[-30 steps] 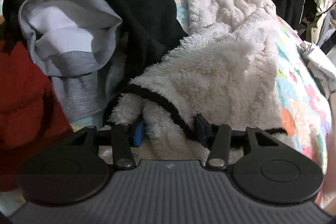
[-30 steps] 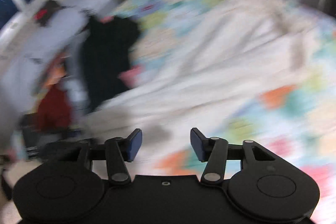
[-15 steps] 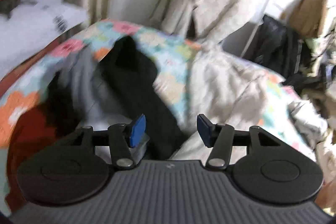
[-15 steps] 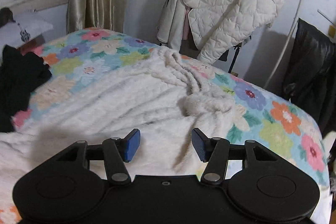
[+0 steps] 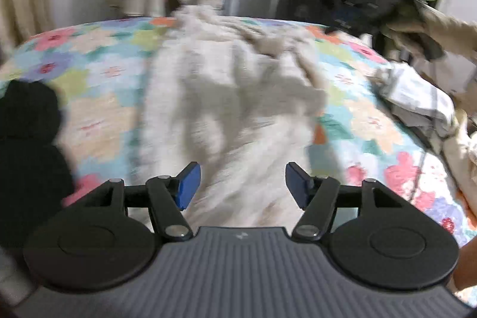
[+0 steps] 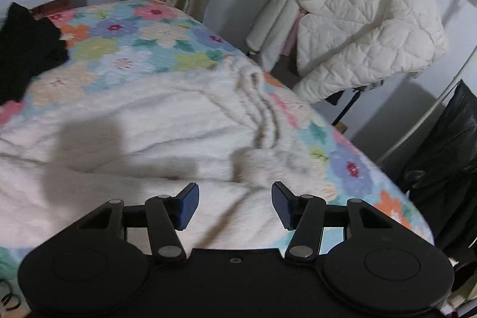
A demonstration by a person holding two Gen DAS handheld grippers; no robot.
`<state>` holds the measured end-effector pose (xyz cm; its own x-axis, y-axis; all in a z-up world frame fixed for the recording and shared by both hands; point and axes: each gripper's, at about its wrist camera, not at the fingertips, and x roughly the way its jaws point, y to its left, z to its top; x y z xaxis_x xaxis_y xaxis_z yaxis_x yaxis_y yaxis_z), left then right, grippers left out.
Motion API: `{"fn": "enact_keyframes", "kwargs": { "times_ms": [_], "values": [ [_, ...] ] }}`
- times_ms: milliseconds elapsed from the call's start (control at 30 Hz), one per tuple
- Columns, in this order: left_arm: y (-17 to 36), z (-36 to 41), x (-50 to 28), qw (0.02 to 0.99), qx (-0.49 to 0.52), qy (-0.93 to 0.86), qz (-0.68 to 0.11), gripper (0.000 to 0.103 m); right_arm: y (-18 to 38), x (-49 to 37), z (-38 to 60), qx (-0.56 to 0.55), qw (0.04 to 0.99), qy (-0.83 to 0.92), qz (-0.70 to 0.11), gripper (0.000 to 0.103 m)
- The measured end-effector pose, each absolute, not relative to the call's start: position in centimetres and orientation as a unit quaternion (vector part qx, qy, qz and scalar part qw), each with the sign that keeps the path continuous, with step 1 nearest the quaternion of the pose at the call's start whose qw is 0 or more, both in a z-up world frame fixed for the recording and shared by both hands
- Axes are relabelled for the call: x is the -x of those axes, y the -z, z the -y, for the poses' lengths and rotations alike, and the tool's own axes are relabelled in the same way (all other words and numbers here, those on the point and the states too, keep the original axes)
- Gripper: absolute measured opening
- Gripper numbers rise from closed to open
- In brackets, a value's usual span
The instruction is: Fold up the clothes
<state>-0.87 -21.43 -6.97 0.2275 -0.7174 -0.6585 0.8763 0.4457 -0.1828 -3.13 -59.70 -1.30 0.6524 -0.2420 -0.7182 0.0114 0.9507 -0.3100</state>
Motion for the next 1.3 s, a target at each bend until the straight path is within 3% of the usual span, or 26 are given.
{"fn": "enact_keyframes", "kwargs": {
  "times_ms": [400, 467, 533, 667, 767, 800, 833, 900, 1133, 1300],
  "values": [
    [11.1, 30.5, 1.6, 0.765, -0.169, 0.499, -0.370, 0.063, 4.5, -2.9, 64.3, 0.213, 0.855, 0.000, -0.473, 0.058],
    [11.3, 31.3, 1.3, 0.773, -0.177, 0.487, -0.365, 0.065, 5.3, -3.7, 64.8, 0.230, 0.847, -0.003, -0.480, 0.058],
    [11.5, 32.1, 1.1, 0.782, -0.185, 0.475, -0.360, 0.074, 6.1, -4.4, 65.2, 0.241, 0.841, -0.005, -0.484, 0.058],
    [11.4, 33.8, 0.9, 0.781, -0.193, 0.476, -0.355, 0.074, 8.2, -6.2, 65.8, 0.270, 0.831, -0.010, -0.486, 0.059],
    [11.4, 35.1, 0.8, 0.777, -0.184, 0.482, -0.361, 0.070, 10.4, -7.4, 66.3, 0.307, 0.809, -0.031, -0.500, 0.059],
    [11.6, 35.5, 0.8, 0.777, -0.188, 0.481, -0.359, 0.061, 11.2, -7.8, 66.6, 0.319, 0.801, -0.039, -0.505, 0.057],
    [11.8, 35.8, 0.8, 0.778, -0.192, 0.480, -0.358, 0.047, 11.9, -8.3, 66.9, 0.330, 0.793, -0.047, -0.511, 0.046],
    [12.2, 36.3, 0.5, 0.782, -0.193, 0.470, -0.361, 0.025, 11.4, -9.2, 68.6, 0.281, 0.815, -0.045, -0.505, 0.007],
    [11.2, 34.7, -2.2, 0.808, -0.100, 0.437, -0.381, 0.016, 3.0, -11.4, 81.4, -0.114, 0.940, 0.027, -0.321, 0.007],
    [9.4, 32.0, -5.2, 0.828, -0.032, 0.403, -0.388, 0.013, 0.4, -15.1, 83.6, -0.183, 0.941, 0.021, -0.284, 0.007]
  ]
}}
